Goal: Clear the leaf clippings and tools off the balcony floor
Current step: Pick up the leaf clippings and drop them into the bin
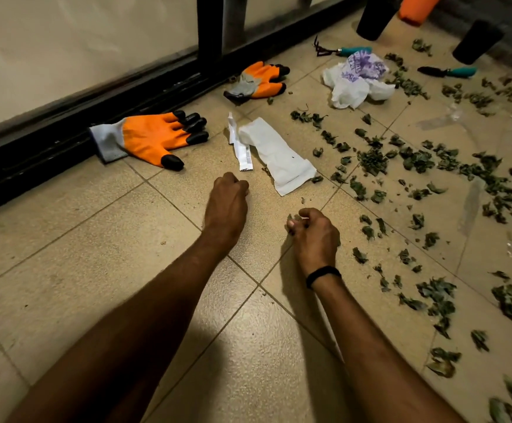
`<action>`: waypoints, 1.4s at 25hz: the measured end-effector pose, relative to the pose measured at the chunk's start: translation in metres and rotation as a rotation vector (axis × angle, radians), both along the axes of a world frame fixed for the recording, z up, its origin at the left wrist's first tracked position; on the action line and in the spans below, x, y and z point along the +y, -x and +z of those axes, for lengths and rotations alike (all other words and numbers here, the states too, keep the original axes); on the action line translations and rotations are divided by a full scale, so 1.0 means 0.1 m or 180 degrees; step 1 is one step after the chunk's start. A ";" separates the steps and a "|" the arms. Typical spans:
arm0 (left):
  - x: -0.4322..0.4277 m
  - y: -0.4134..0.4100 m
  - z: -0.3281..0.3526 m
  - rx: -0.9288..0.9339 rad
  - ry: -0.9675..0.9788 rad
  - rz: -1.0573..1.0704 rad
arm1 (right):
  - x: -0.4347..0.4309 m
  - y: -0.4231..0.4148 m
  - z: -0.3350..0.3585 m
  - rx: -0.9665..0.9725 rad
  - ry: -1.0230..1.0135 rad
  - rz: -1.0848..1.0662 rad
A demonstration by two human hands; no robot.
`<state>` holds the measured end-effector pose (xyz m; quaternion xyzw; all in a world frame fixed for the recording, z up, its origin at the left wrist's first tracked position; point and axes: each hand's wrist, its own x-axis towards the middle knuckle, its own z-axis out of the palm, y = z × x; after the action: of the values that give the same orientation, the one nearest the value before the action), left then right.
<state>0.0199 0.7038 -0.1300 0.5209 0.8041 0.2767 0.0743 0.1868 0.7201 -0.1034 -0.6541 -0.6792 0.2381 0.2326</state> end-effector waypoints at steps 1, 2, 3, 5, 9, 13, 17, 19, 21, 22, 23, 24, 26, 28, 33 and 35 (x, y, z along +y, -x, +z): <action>-0.03 0.00 -0.01 -0.0073 0.0001 0.0032 | 0.04 -0.01 0.00 -0.0105 0.0029 0.0027; -0.06 0.01 -0.01 -0.0181 0.0008 0.0069 | 0.07 -0.02 -0.02 -0.0204 0.0025 0.0100; -0.10 0.01 -0.01 -0.0312 -0.0013 0.0111 | 0.08 -0.02 -0.03 -0.0300 0.0008 0.0207; -0.20 0.00 0.02 -0.0581 -0.0088 0.0221 | 0.08 -0.01 -0.04 -0.0416 -0.0024 0.0372; -0.58 -0.12 0.14 -0.1026 -0.0455 0.0476 | 0.00 0.08 -0.05 -0.0959 -0.0317 0.0809; -1.03 -0.11 0.28 -0.1725 -0.0747 0.0929 | -0.23 0.17 -0.03 -0.1057 -0.0304 0.0916; -1.56 -0.05 0.49 -0.1988 -0.0872 0.1358 | -0.63 0.28 0.10 -0.0875 0.0182 0.0921; -1.86 0.04 0.68 -0.2025 -0.0902 0.1464 | -0.85 0.33 0.23 -0.0563 0.0643 0.0833; -2.14 0.20 0.92 -0.1984 -0.0993 0.1645 | -1.05 0.45 0.35 0.0503 0.1515 0.0516; -2.28 0.30 1.05 -0.1914 -0.1074 0.1746 | -1.14 0.54 0.42 0.1251 0.2098 0.0257; -2.46 0.41 1.21 -0.1825 -0.1183 0.1855 | -1.27 0.67 0.50 0.1867 0.2604 0.0086; -2.62 0.52 1.36 -0.1747 -0.1289 0.1948 | -1.39 0.80 0.58 0.2319 0.2979 0.0033; -2.98 0.73 1.68 -0.1625 -0.1484 0.2147 | -1.66 1.14 0.78 0.2824 0.3551 0.0235; -3.44 0.90 2.00 -0.1473 -0.1717 0.2332 | -2.02 1.52 1.05 0.3082 0.4042 0.0623; -5.06 1.35 2.77 -0.0795 -0.2273 0.2968 | -3.44 2.50 1.82 0.3207 0.4914 0.1945; -5.89 1.50 2.99 -0.0536 -0.2507 0.3496 | -4.19 2.84 2.15 0.3167 0.4970 0.2599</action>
<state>-0.1304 0.1152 0.1693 0.0020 0.7827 0.5859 -0.2098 -0.0969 0.3015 0.1114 -0.1675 -0.3312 0.9229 -0.1028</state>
